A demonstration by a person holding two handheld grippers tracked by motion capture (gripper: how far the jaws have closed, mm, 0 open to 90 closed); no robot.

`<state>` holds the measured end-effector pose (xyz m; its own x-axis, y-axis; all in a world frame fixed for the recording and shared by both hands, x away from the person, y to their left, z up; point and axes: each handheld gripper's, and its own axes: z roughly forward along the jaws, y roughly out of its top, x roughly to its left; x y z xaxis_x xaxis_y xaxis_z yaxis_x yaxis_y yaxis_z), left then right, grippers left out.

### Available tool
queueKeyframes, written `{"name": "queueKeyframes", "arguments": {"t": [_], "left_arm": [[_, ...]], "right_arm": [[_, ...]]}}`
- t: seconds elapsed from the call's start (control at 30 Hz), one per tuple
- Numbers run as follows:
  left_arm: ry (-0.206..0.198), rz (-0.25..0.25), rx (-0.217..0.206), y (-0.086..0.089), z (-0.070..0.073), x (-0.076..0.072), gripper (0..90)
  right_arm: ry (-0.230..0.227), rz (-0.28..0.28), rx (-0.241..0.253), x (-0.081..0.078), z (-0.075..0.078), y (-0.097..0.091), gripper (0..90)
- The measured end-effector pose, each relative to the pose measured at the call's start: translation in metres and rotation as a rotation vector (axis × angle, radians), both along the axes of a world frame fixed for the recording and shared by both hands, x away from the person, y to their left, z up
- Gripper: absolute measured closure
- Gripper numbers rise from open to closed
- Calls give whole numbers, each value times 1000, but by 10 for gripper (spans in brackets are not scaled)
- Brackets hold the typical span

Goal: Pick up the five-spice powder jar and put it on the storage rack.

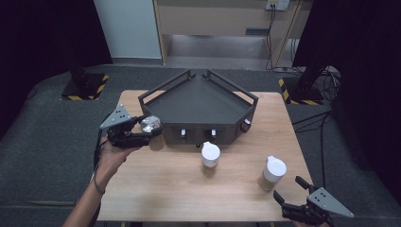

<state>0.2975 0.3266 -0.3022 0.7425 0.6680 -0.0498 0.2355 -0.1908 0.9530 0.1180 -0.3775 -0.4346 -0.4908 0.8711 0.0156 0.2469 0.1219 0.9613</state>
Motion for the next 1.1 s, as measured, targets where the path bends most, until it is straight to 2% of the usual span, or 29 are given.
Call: {"name": "queueKeyframes", "arguments": {"t": [0.37,0.43,0.57,0.67,0.77,0.9,1.1], "left_arm": [[-16,69,12,-21,23,29,336],[-12,83,3,-24,26,34,336],[-31,112,19,-34,32,44,337],[-30,129,34,-40,35,54,336],[-30,155,39,-47,35,62,337],[-29,190,23,-54,30,73,337],[-29,215,37,-60,21,86,337]], "right_arm": [[6,6,9,1,0,-2,30],[6,7,12,1,-1,-2,29],[9,10,12,1,-1,-2,26],[12,12,13,2,0,-2,25],[14,13,12,2,0,-2,25],[17,13,18,2,-1,-3,25],[19,26,17,3,-1,-4,27]]}}
